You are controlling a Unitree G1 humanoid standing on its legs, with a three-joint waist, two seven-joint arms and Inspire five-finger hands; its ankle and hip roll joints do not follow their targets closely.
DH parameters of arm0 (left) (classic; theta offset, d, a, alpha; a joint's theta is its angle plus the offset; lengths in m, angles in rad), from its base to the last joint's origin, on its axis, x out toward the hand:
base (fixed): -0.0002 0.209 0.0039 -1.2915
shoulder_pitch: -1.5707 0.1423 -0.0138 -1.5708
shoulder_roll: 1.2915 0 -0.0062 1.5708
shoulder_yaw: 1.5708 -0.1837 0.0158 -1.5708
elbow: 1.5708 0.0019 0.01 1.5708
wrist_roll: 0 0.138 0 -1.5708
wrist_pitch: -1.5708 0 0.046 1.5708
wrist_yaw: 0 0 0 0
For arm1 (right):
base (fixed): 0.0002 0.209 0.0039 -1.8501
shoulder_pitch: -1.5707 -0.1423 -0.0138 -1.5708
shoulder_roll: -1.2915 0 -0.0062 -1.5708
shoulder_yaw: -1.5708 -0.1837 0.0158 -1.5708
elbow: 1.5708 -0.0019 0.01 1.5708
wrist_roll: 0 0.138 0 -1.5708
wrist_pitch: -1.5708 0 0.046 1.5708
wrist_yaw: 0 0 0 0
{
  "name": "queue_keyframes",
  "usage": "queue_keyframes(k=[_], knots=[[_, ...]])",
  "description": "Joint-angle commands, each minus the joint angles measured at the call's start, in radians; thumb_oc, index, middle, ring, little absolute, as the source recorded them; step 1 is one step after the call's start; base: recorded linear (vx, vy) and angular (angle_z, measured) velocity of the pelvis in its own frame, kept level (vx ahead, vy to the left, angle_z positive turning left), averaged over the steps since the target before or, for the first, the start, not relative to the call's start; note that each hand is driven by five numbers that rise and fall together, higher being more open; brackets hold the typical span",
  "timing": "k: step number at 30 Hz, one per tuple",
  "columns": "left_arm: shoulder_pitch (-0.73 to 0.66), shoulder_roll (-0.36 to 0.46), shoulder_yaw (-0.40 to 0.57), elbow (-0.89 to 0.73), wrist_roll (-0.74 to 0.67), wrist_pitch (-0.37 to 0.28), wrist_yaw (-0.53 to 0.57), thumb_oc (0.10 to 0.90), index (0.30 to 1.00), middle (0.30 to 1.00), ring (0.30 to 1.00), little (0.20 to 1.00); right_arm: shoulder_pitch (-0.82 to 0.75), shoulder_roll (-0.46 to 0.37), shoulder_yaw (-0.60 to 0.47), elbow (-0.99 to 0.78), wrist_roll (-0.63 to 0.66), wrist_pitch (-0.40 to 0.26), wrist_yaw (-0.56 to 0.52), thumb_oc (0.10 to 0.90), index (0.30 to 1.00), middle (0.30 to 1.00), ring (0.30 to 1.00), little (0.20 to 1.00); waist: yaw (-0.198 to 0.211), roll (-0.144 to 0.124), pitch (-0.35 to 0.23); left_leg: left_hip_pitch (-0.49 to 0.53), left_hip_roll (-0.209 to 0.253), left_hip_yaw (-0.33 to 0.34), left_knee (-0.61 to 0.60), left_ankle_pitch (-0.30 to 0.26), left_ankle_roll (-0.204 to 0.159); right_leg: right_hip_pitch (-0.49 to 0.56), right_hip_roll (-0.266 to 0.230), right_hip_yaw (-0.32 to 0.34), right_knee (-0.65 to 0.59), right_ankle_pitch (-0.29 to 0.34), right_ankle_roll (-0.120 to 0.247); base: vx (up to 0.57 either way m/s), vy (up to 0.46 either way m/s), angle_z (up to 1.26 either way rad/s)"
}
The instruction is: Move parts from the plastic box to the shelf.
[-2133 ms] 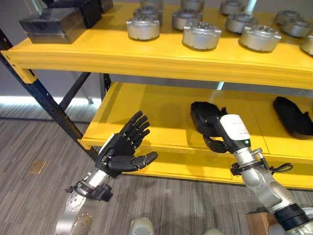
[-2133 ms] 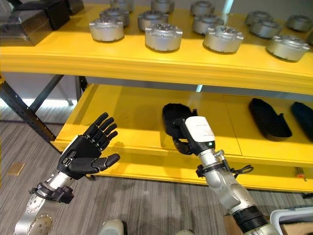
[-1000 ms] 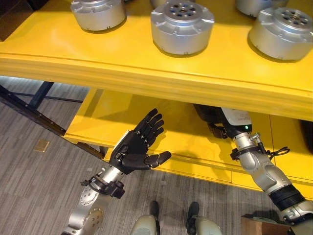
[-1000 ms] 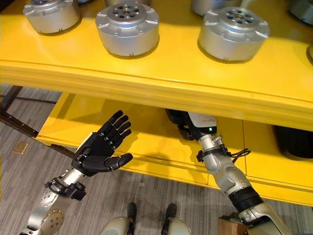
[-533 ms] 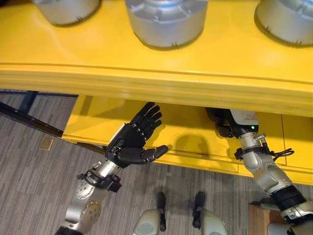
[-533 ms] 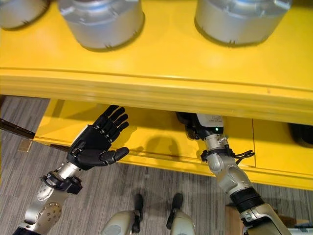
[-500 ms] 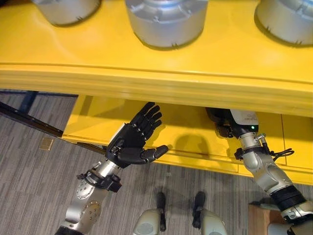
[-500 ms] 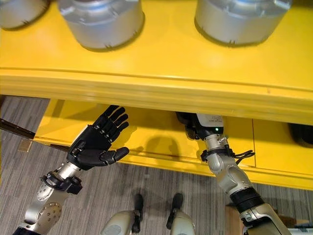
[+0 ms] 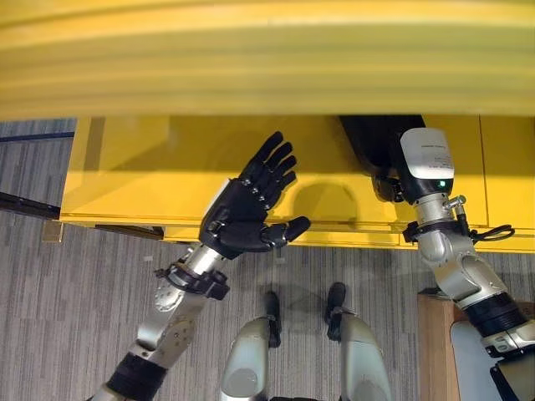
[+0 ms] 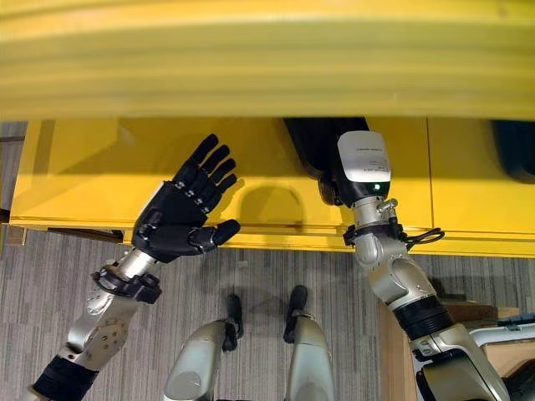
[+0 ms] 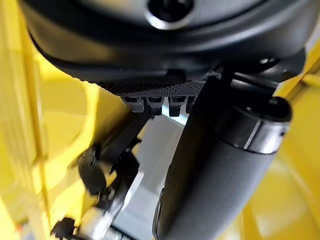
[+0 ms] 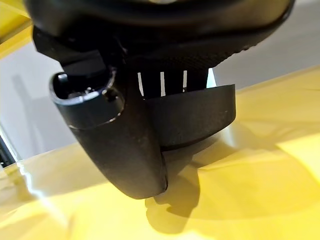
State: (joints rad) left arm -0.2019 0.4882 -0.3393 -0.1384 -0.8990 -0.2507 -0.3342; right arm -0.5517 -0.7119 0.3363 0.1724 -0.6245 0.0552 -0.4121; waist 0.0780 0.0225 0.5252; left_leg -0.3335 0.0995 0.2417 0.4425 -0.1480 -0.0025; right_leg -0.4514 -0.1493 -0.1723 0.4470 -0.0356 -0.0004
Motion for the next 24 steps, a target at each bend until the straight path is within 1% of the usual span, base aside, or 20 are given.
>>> queue_keyframes(k=[1,8,11,14,20,24], knots=[[-0.035,-0.02,-0.017,-0.119,-0.018,-0.11,-0.009,0.9,1.0,1.0,1.0,1.0,-0.126,-0.068,-0.014,-0.107,0.005,0.022,-0.031,0.4,0.3,0.3,0.3,0.3,-0.012,-0.017,-0.014,-0.062,0.038,-0.03,0.08,-0.027,-0.004,0.025,-0.038,-0.038,0.165,-0.152,0.037,-0.08,-0.026,-0.08],[-0.063,-0.028,-0.032,-0.128,-0.003,-0.086,0.012,0.9,1.0,1.0,1.0,1.0,-0.156,-0.083,-0.028,-0.109,0.038,0.066,-0.024,0.4,0.3,0.3,0.3,0.3,-0.02,-0.035,-0.005,-0.155,0.058,-0.045,0.205,-0.087,0.008,-0.061,-0.032,-0.022,0.298,-0.205,0.02,-0.04,-0.044,-0.07],[-0.071,-0.027,-0.029,-0.131,-0.009,-0.069,0.015,0.9,1.0,1.0,1.0,1.0,-0.165,-0.089,-0.037,-0.102,0.042,0.08,-0.022,0.4,0.3,0.3,0.3,0.3,-0.022,-0.037,-0.005,-0.197,0.059,-0.055,0.255,-0.11,0.014,-0.097,-0.028,-0.015,0.344,-0.224,0.012,-0.02,-0.047,-0.05],[-0.068,-0.026,-0.026,-0.133,-0.011,-0.055,0.01,0.9,1.0,1.0,1.0,1.0,-0.16,-0.087,-0.056,-0.095,0.049,0.099,-0.012,0.4,0.3,0.3,0.3,0.3,-0.023,-0.039,-0.005,-0.214,0.059,-0.06,0.28,-0.124,0.016,-0.115,-0.021,-0.009,0.367,-0.234,0.007,0.0,-0.059,-0.04],[-0.075,-0.018,-0.032,-0.134,-0.009,-0.028,-0.009,0.9,1.0,1.0,1.0,1.0,-0.187,-0.095,-0.062,-0.057,0.077,0.109,-0.028,0.4,0.3,0.3,0.3,0.3,-0.019,-0.045,-0.005,-0.236,0.061,-0.068,0.281,-0.12,0.014,-0.131,-0.006,-0.005,0.361,-0.228,0.007,-0.01,-0.076,-0.01],[-0.09,-0.008,-0.031,-0.134,-0.015,-0.01,-0.008,0.9,1.0,1.0,1.0,1.0,-0.246,-0.098,-0.049,-0.007,0.112,0.122,-0.042,0.4,0.3,0.3,0.3,0.3,-0.01,-0.044,-0.005,-0.237,0.062,-0.07,0.267,-0.113,0.013,-0.131,0.0,-0.005,0.354,-0.227,0.007,0.0,-0.064,-0.02]])
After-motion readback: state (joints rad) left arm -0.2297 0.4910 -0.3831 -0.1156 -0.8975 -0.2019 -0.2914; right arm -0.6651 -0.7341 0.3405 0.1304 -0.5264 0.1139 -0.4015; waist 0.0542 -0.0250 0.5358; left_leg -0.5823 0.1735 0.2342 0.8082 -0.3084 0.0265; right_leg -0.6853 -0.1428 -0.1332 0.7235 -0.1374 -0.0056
